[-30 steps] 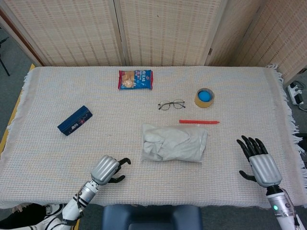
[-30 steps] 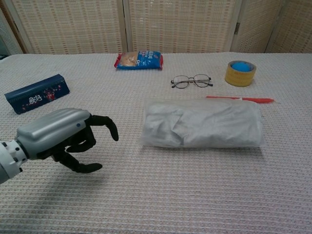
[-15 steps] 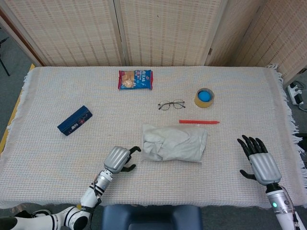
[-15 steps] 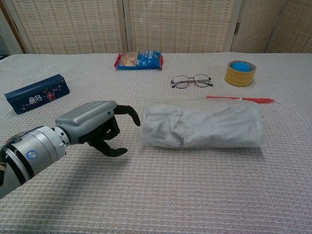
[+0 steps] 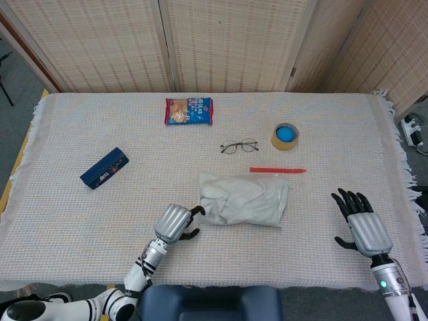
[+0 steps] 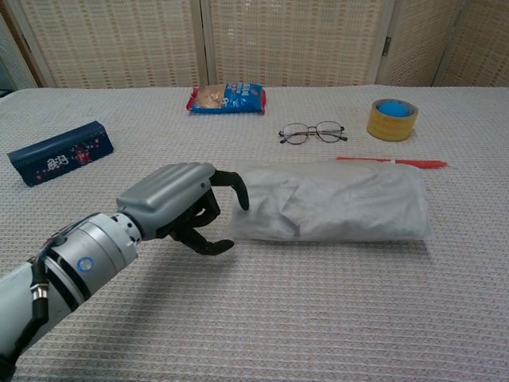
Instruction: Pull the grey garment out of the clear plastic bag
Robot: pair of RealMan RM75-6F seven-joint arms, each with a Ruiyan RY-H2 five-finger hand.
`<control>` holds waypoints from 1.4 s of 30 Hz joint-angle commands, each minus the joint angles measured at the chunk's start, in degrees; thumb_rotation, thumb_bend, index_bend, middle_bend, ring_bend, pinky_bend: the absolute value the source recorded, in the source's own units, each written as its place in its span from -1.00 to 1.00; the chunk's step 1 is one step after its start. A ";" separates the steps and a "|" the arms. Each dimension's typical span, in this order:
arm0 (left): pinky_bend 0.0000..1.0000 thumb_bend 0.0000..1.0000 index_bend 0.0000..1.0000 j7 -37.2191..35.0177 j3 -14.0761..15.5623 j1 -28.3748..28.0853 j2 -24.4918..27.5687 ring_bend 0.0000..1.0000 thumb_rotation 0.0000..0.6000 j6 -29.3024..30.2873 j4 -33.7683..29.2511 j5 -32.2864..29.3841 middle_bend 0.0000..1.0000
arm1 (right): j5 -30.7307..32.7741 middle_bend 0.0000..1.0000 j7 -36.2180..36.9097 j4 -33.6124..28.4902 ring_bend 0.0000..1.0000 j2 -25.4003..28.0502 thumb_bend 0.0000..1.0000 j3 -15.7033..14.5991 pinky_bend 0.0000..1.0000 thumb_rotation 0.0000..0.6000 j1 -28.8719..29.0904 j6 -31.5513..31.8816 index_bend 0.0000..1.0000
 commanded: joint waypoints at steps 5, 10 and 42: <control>1.00 -0.43 -0.08 -2.63 0.76 -1.35 -4.52 1.00 1.00 1.90 7.85 1.68 1.00 | 0.04 -1.00 0.83 -0.28 -1.00 0.63 -0.76 0.07 -1.00 1.00 -0.09 0.26 -1.00; 1.00 -0.43 -0.02 -4.54 0.88 -2.12 -6.48 1.00 1.00 3.50 12.70 2.89 1.00 | -0.08 -1.00 1.57 -0.54 -1.00 1.16 -0.76 -0.13 -1.00 1.00 0.09 -0.23 -1.00; 1.00 0.17 0.43 -9.70 3.66 -2.72 -6.19 1.00 1.00 9.06 17.65 6.42 1.00 | -4.02 -1.00 18.29 19.18 -1.00 -15.68 -0.53 3.79 -1.00 1.00 11.63 -8.92 -0.52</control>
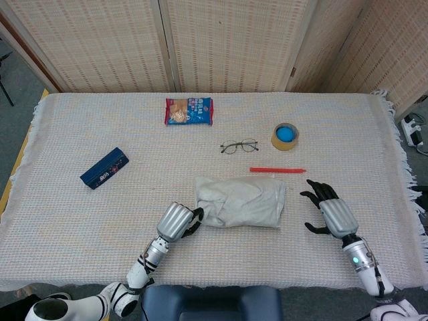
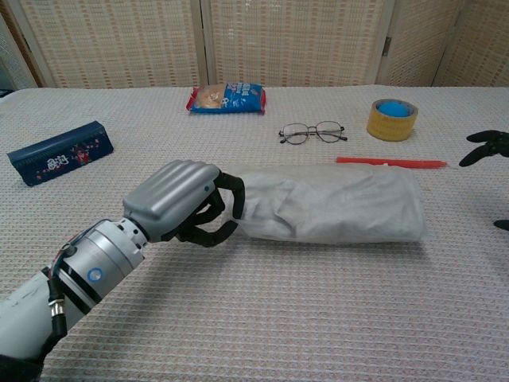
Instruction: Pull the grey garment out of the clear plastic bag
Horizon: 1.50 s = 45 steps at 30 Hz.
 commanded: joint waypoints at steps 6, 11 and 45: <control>1.00 0.16 0.43 1.06 -0.26 0.16 1.38 1.00 1.00 -0.44 -1.09 -0.70 1.00 | -1.62 -1.00 4.83 11.13 -1.00 -9.26 -0.46 2.33 -1.00 1.00 5.27 -1.17 -0.39; 1.00 0.16 0.43 1.09 -0.20 0.22 1.93 1.00 1.00 -0.46 -1.44 -0.80 1.00 | -1.69 -1.00 6.40 16.67 -1.00 -13.13 -0.46 2.43 -1.00 1.00 6.83 -1.29 -0.37; 1.00 0.13 0.44 -1.36 -0.49 -0.87 1.67 1.00 1.00 -0.74 1.78 -1.09 1.00 | 0.38 -0.88 11.81 37.86 -1.00 -28.54 -0.23 3.31 -1.00 1.00 10.14 2.31 0.21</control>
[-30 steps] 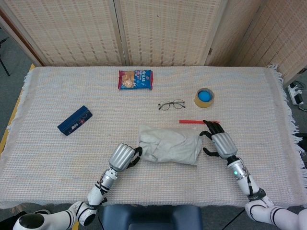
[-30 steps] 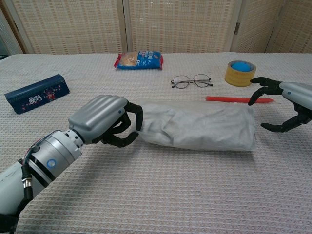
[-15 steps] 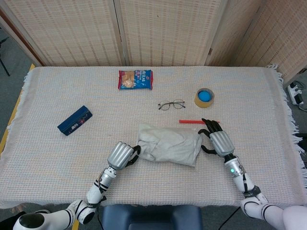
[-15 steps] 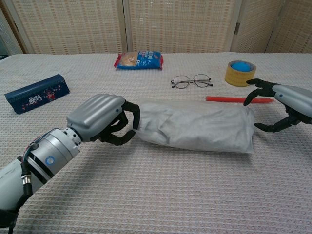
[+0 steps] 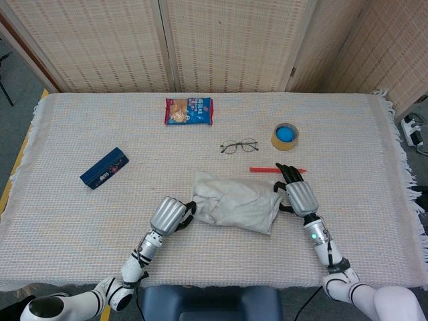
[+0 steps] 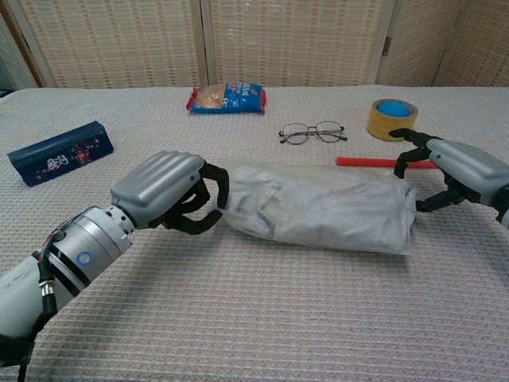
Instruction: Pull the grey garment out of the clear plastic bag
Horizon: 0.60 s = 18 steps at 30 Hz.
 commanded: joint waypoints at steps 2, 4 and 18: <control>1.00 0.13 0.44 0.06 -0.05 -0.06 0.02 1.00 1.00 0.05 -0.10 -0.06 1.00 | 0.81 -0.83 -0.56 1.84 -1.00 -1.90 -0.20 0.73 -1.00 1.00 0.32 0.66 0.30; 1.00 0.13 0.44 0.14 -0.08 -0.05 0.12 1.00 1.00 0.11 -0.22 -0.10 1.00 | 1.05 -0.80 -0.71 2.37 -1.00 -2.51 -0.17 0.90 -1.00 1.00 0.40 0.82 0.38; 1.00 0.13 0.44 0.19 -0.55 0.69 3.48 1.00 1.00 1.71 0.53 -0.50 1.00 | 1.88 -0.67 -2.47 -5.31 -1.00 6.11 -0.09 0.49 -1.00 1.00 -4.26 5.85 0.60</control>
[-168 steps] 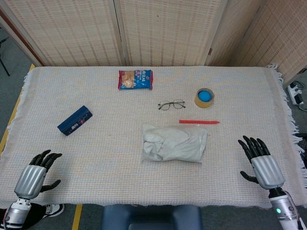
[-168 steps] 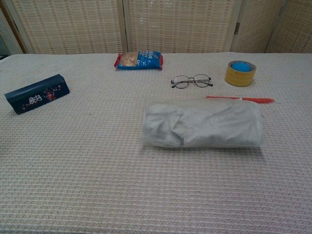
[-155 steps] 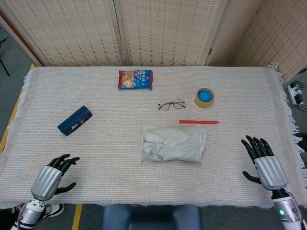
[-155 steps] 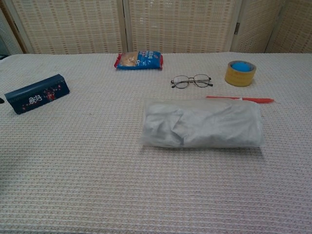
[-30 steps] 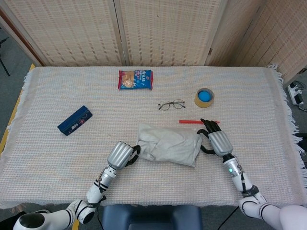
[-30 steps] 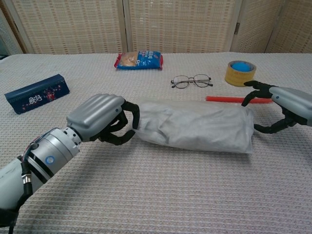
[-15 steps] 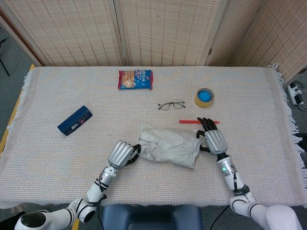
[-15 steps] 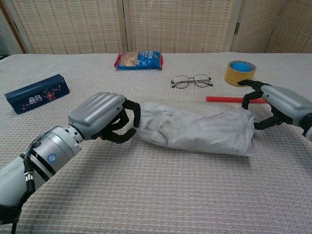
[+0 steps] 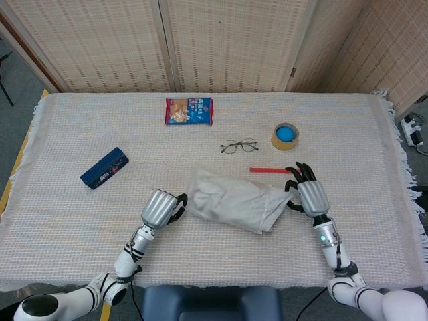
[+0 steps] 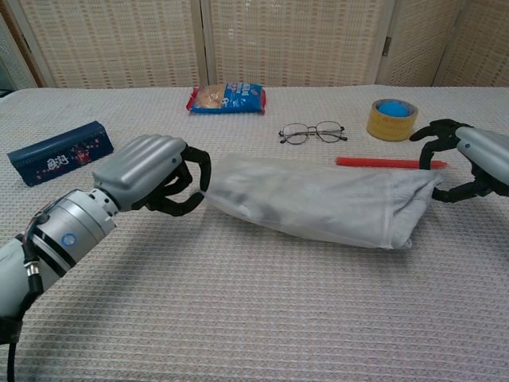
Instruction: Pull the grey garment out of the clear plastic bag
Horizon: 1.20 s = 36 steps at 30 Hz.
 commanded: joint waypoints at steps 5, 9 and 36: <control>1.00 0.13 0.44 0.14 1.28 1.72 2.21 1.00 1.00 1.18 -0.77 0.21 1.00 | 0.77 -0.67 -2.13 -5.95 -1.00 7.12 -0.08 -0.28 -1.00 1.00 -3.28 2.38 0.60; 1.00 0.13 0.44 -0.01 2.34 3.24 3.72 1.00 1.00 2.34 -1.37 0.49 1.00 | 1.32 -0.67 -3.12 -7.55 -1.00 10.17 -0.09 -0.45 -1.00 1.00 -4.87 3.08 0.60; 1.00 -0.05 0.16 -1.14 6.01 9.00 15.34 1.00 1.00 4.98 -3.69 1.98 1.00 | 5.28 -0.78 -1.16 -5.51 -1.00 16.42 -0.13 1.57 -1.00 1.00 -8.80 2.09 0.07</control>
